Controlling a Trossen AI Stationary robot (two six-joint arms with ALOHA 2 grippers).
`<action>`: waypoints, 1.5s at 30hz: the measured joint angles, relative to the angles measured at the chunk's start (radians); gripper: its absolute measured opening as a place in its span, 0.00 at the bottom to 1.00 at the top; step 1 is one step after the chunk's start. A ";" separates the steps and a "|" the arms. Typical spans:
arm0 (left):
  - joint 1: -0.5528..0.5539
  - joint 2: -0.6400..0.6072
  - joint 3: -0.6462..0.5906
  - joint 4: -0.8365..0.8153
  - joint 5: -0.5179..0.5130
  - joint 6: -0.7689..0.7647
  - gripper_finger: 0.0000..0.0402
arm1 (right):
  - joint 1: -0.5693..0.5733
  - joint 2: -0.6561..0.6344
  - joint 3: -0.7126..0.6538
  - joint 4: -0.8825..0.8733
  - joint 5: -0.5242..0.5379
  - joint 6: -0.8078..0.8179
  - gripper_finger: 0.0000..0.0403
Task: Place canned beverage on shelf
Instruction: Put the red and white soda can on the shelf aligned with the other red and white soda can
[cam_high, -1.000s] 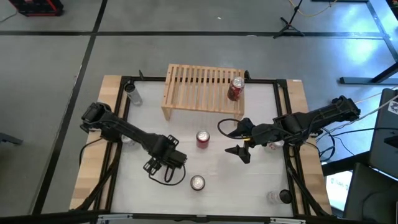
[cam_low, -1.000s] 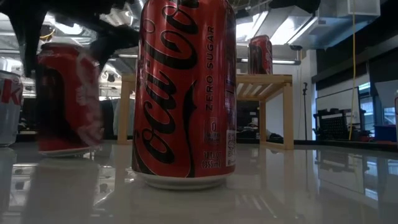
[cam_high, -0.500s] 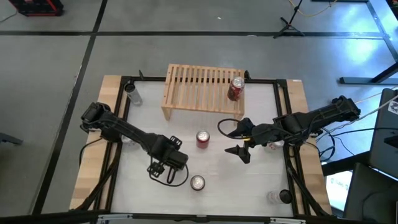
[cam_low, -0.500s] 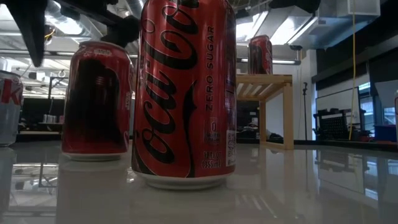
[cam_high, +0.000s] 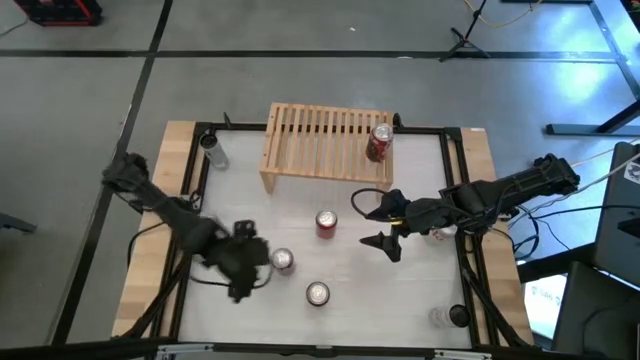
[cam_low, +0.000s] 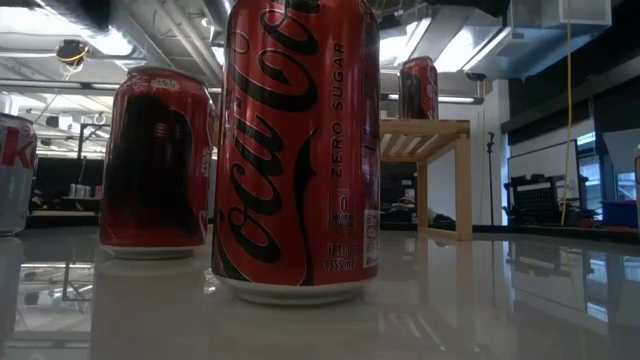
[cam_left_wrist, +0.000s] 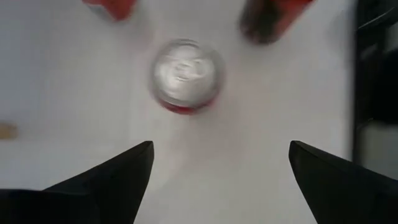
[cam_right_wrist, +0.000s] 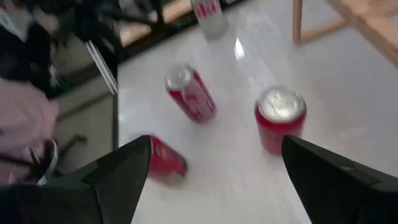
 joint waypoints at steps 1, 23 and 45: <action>-0.038 -0.027 -0.041 0.057 -0.020 -0.059 0.90 | 0.000 0.002 0.000 0.027 0.001 0.006 0.88; -0.253 -0.032 -0.395 0.656 -0.339 -0.506 0.91 | 0.000 0.526 0.259 0.296 -0.143 -0.284 0.74; -0.163 0.187 -0.418 0.567 -0.452 -0.781 0.88 | -0.102 0.828 0.413 0.281 0.043 -0.414 0.38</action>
